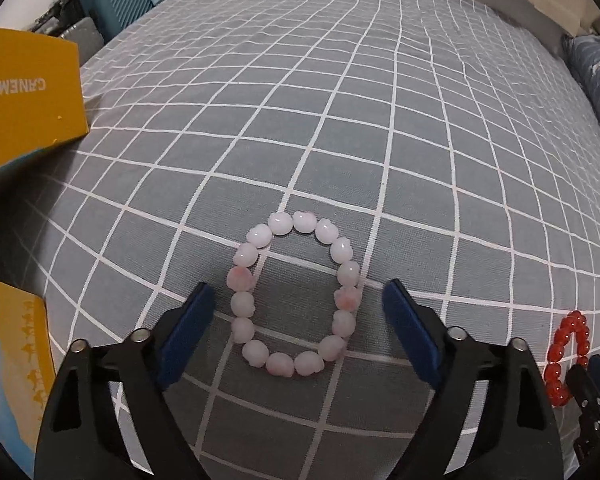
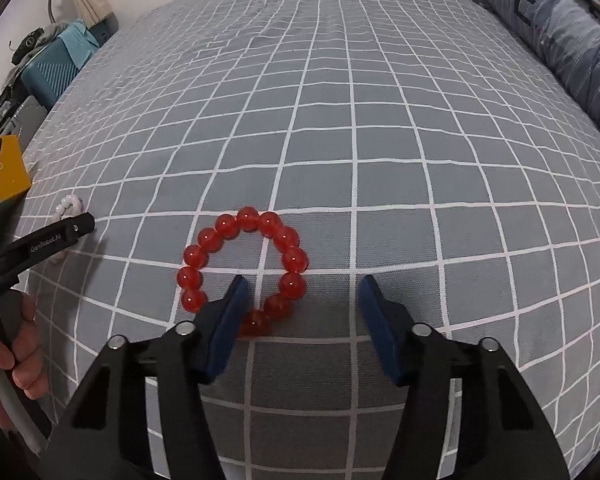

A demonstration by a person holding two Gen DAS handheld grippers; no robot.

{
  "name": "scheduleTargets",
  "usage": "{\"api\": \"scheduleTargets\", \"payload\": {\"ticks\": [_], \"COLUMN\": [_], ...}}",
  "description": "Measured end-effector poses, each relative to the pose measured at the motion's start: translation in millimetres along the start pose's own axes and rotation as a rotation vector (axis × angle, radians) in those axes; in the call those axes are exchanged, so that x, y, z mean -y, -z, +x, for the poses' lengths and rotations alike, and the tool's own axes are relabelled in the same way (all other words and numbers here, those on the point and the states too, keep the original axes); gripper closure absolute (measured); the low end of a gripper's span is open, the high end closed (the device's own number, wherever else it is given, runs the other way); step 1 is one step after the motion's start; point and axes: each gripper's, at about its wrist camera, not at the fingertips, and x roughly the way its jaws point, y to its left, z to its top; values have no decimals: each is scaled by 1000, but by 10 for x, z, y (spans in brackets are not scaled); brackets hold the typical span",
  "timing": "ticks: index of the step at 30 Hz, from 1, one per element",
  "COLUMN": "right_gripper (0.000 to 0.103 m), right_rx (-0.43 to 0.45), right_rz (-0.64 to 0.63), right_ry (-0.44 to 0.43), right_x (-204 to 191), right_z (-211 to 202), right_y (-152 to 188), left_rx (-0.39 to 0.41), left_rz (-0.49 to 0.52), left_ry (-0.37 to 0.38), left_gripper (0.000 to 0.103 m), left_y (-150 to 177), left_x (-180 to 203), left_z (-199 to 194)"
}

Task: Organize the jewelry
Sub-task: 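Grasp the pink-white bead bracelet with the left tool while the right tool grasps the red bead bracelet, then lift both bead bracelets and carry them over the box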

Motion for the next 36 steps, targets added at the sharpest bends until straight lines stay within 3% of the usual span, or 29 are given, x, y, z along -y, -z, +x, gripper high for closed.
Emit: {"api": "scheduleTargets", "payload": {"ticks": [4,9,12,14,17,36], "right_gripper": [74,90,90,90,90,90], "right_rx": [-4,2,6,10,17,73], "right_rz": [7,26,40,42,46,36], "right_ry": [-19,-29,-38,-38,-43,-56], "right_x": [5,27,32,26,30,-6], "right_z": [-2,-27,-44,-66,-108,-370], "right_y": [14,27,44,50,47,-12], "left_rx": [0,6,3,-5,-13,19], "left_rz": [-26,-20,-18,-15,9,94], "left_ry": [11,12,17,29,37,72], "left_gripper": [30,41,50,66,82,83], "left_y": [19,58,67,73,74,73], "left_x": [15,35,35,41,72,169], "left_z": [-49,-107,-142,-173,-199,-481]}}
